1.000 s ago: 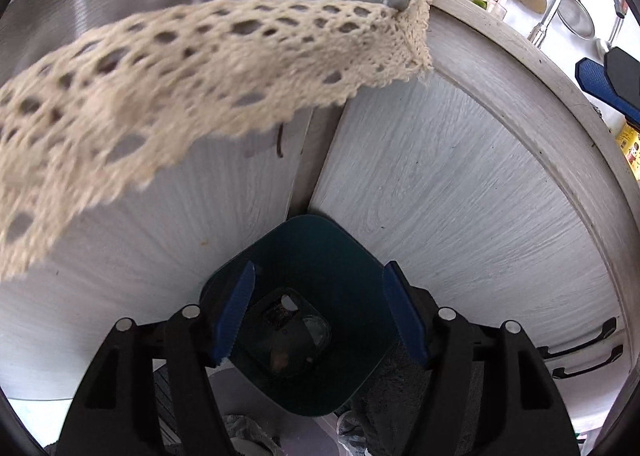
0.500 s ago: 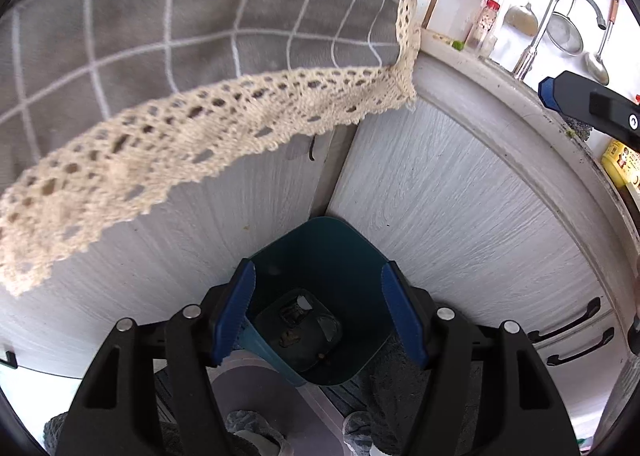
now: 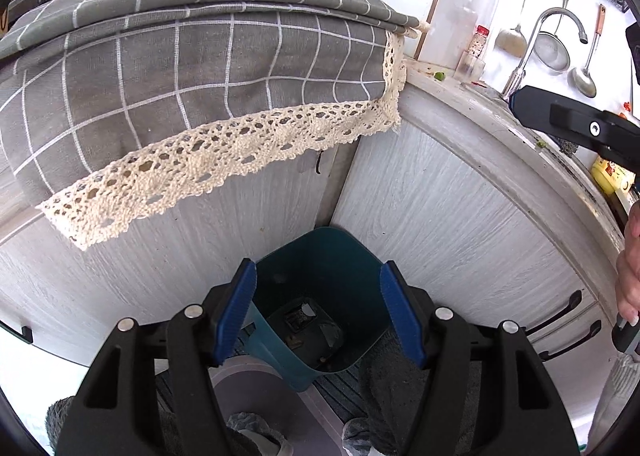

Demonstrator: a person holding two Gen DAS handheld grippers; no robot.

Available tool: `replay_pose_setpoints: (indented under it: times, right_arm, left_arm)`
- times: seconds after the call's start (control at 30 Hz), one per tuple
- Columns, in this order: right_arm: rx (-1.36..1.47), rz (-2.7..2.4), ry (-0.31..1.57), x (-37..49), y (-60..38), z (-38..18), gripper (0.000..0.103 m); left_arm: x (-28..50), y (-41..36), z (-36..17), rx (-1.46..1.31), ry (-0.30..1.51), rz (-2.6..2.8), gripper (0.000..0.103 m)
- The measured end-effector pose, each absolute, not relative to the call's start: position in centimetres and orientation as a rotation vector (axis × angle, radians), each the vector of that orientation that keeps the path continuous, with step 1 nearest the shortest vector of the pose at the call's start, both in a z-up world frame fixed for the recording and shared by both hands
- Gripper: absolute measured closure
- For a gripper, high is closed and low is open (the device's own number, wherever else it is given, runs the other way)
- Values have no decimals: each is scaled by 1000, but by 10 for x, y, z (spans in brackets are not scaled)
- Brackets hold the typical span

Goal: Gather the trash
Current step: 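Move the left tool to the lime and grasp it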

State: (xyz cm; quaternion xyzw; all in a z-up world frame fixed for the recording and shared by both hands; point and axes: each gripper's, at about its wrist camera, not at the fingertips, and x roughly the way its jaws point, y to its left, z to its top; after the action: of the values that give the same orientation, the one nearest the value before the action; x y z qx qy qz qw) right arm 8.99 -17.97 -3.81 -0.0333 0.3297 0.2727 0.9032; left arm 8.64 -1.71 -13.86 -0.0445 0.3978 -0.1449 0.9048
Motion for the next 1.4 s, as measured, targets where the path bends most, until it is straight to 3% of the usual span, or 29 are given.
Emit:
replay_pose_setpoints:
  times: [0.27, 0.93, 1.4]
  right_arm:
    - [-79, 557, 666, 86, -182, -28, 61]
    - [-101, 637, 570, 142, -131, 38, 52]
    - [-58, 618, 612, 203, -135, 32, 52]
  left_arm:
    - [80, -14, -122, -94, 780, -298, 36]
    - [116, 56, 14, -74, 563, -211, 31]
    - [221, 63, 2, -79, 677, -268, 31]
